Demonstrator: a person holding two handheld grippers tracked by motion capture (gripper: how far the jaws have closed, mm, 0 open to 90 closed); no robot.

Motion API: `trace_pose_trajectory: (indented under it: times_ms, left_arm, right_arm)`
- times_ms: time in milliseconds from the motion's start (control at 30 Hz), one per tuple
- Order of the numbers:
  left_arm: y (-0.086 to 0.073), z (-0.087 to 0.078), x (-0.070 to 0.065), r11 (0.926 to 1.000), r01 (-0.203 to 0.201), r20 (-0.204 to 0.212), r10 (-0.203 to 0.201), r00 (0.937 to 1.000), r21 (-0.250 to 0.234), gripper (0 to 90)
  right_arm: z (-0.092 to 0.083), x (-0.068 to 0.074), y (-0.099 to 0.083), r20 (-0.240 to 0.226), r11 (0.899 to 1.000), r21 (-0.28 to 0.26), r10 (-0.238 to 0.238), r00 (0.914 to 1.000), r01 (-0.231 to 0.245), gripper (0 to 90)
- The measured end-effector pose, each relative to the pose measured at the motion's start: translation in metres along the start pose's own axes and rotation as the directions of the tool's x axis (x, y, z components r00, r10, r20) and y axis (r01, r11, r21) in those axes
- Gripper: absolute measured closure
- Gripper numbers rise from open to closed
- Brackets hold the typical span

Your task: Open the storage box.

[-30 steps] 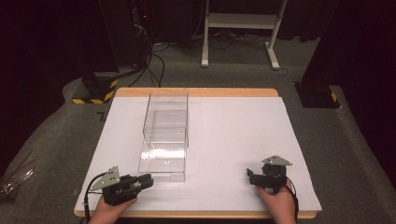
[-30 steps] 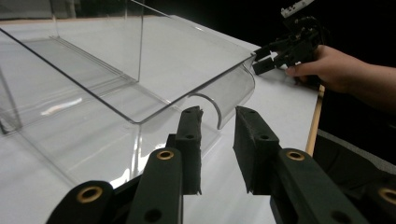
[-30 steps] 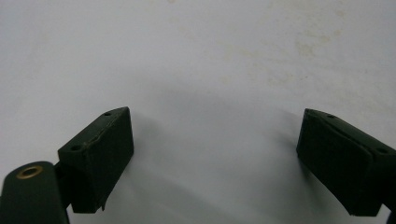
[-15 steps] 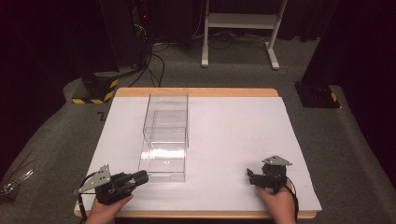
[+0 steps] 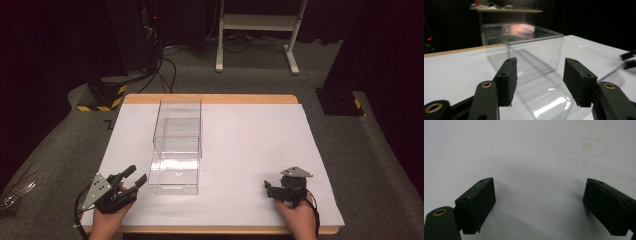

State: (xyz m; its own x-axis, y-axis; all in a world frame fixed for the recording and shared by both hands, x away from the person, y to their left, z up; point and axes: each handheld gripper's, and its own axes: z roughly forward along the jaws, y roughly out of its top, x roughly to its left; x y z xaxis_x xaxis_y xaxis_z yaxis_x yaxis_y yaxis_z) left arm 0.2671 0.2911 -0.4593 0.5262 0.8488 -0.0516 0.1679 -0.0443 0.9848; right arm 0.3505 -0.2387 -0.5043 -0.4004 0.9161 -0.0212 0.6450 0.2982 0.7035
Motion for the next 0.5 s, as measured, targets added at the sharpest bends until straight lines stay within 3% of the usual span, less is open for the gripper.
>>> trace_pose_trajectory:
  times_ms: [167, 267, 367, 433, 467, 500]
  left_arm:
    - [-0.009, 0.001, 0.019, 0.9983, 0.033, -0.107, -0.028, 0.9938, 0.047, 40.9]
    - [-0.017, 0.002, 0.029, 0.9956, 0.016, -0.18, 0.001, 0.9837, 0.092, 39.5]
    - [-0.025, 0.006, 0.039, 0.9857, 0.009, -0.236, 0.032, 0.9713, 0.169, 39.0]
    - [-0.03, 0.009, 0.045, 0.9716, 0.016, -0.264, 0.048, 0.9634, 0.236, 38.0]
    - [-0.034, 0.012, 0.049, 0.954, 0.037, -0.278, 0.05, 0.9594, 0.297, 37.3]
    - [-0.035, 0.014, 0.051, 0.944, 0.044, -0.286, 0.055, 0.9568, 0.327, 34.9]
  right_arm:
    - [0.0, 0.0, 0.0, 0.0, 1.0, 0.0, 0.0, 1.0, 0.0, 10.9]
    - [0.0, 0.0, 0.0, 0.0, 1.0, 0.0, 0.002, 1.0, -0.002, 10.9]
    - [0.0, 0.0, 0.0, 0.0, 1.0, 0.0, 0.0, 1.0, 0.0, 10.9]
    - [0.0, 0.0, 0.0, 0.0, 1.0, 0.0, 0.001, 1.0, -0.001, 10.9]
    - [0.0, 0.0, 0.0, 0.0, 1.0, 0.001, 0.003, 1.0, -0.003, 10.9]
    - [0.0, 0.0, 0.0, 0.0, 1.0, -0.001, 0.0, 1.0, 0.0, 10.9]
